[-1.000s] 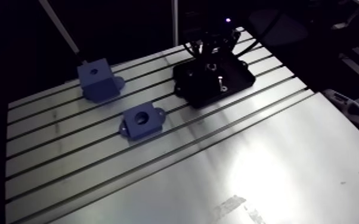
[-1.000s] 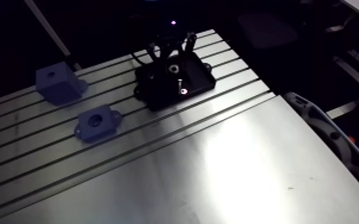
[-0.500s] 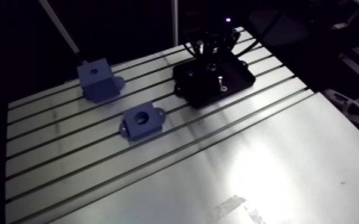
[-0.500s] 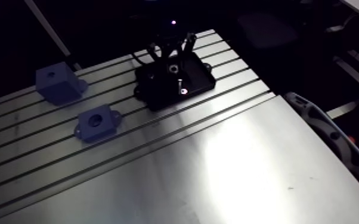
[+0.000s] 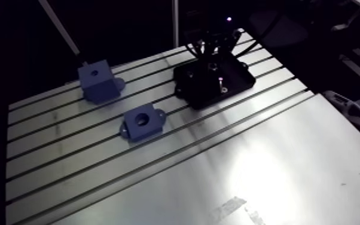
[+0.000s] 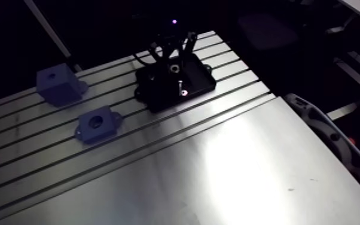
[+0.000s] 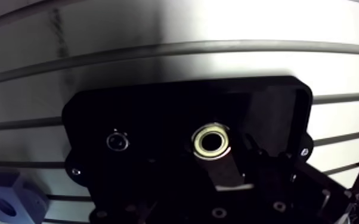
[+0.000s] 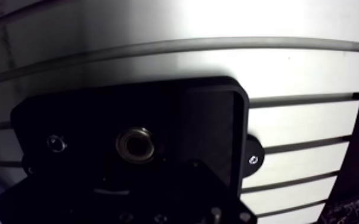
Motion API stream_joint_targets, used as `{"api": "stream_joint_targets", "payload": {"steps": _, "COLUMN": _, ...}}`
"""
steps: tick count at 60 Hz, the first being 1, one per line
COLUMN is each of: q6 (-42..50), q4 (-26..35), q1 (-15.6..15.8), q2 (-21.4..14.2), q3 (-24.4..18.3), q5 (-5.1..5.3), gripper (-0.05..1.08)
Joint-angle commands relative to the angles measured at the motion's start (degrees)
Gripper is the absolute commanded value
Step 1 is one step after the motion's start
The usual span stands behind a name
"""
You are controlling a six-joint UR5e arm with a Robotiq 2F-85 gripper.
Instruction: Pick up the bearing and press it into the housing until flush.
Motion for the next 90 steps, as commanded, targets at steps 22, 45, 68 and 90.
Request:
{"api": "stream_joint_targets", "payload": {"steps": 22, "q6": 0.2, "q4": 4.7, "q1": 0.2, "q2": -9.5, "q3": 2.3, "q5": 0.39, "gripper": 0.61}}
{"api": "stream_joint_targets", "payload": {"steps": 45, "q6": 6.5, "q4": 8.0, "q1": 8.8, "q2": -19.1, "q3": 7.0, "q5": 1.26, "gripper": 0.72}}
{"api": "stream_joint_targets", "payload": {"steps": 68, "q6": 10.0, "q4": 7.6, "q1": 14.7, "q2": -22.1, "q3": 12.2, "q5": 2.62, "gripper": 0.73}}
{"api": "stream_joint_targets", "payload": {"steps": 90, "q6": 10.3, "q4": 3.6, "q1": 16.6, "q2": -21.4, "q3": 15.1, "q5": 3.13, "gripper": 0.75}}
